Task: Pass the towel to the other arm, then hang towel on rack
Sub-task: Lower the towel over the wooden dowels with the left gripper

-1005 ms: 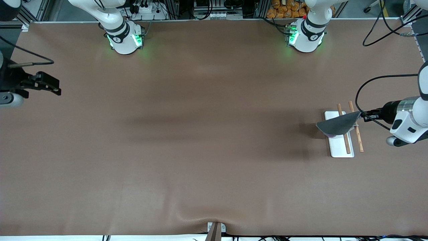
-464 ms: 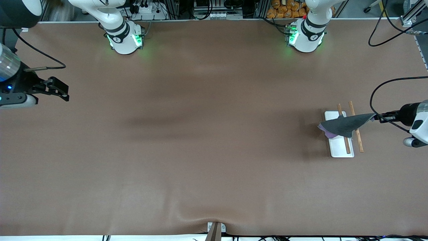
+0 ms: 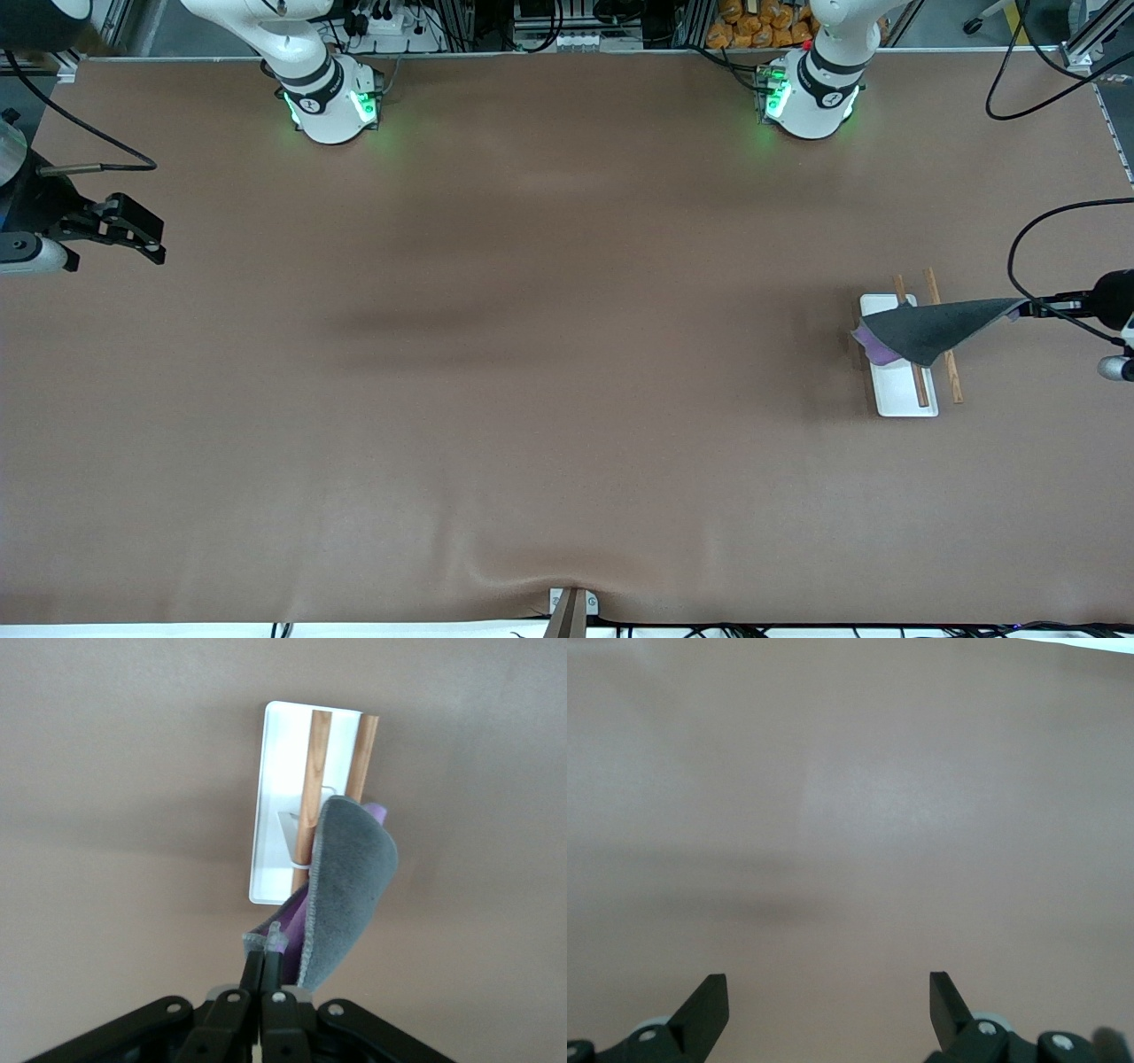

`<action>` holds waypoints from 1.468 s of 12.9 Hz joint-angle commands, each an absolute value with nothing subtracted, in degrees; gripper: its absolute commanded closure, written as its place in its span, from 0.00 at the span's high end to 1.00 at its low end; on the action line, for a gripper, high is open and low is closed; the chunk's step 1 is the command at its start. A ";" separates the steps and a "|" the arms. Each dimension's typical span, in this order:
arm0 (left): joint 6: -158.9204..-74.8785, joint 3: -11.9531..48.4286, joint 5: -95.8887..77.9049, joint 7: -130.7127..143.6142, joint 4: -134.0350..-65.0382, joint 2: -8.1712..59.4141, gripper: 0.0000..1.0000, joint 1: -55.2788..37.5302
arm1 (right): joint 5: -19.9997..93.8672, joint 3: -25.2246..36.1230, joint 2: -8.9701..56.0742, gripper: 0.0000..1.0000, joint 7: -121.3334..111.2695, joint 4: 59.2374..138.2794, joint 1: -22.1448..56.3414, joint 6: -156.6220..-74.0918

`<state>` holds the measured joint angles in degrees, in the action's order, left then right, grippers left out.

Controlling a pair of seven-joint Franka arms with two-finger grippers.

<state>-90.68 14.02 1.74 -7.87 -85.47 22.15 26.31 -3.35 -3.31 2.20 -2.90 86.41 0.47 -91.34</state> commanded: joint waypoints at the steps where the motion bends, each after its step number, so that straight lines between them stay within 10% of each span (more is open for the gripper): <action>1: -91.58 14.50 3.08 -10.80 -84.99 22.76 0.00 27.24 | -3.43 -4.04 3.16 1.00 -2.99 84.46 -0.35 -90.26; 15: -96.24 14.50 2.20 -27.42 -84.99 28.65 0.00 35.07 | -5.10 -3.87 2.99 1.00 -2.99 81.91 -0.61 -89.03; 16: -96.24 14.50 2.20 -27.42 -84.99 28.74 0.20 35.07 | -5.10 -3.87 2.90 1.00 -2.99 81.91 -0.62 -88.25; 17: -96.24 14.50 2.20 -27.42 -84.99 29.00 0.79 35.07 | -5.10 -3.87 2.81 1.00 -2.90 81.91 -0.62 -87.46; 18: -96.33 14.50 2.20 -27.51 -84.90 29.00 1.00 35.07 | -4.92 -3.69 2.81 1.00 -2.90 81.91 -0.62 -87.36; 19: -96.33 14.59 2.20 -27.51 -84.99 28.83 1.00 35.07 | -4.83 -3.34 2.81 1.00 -2.90 81.83 -0.53 -87.36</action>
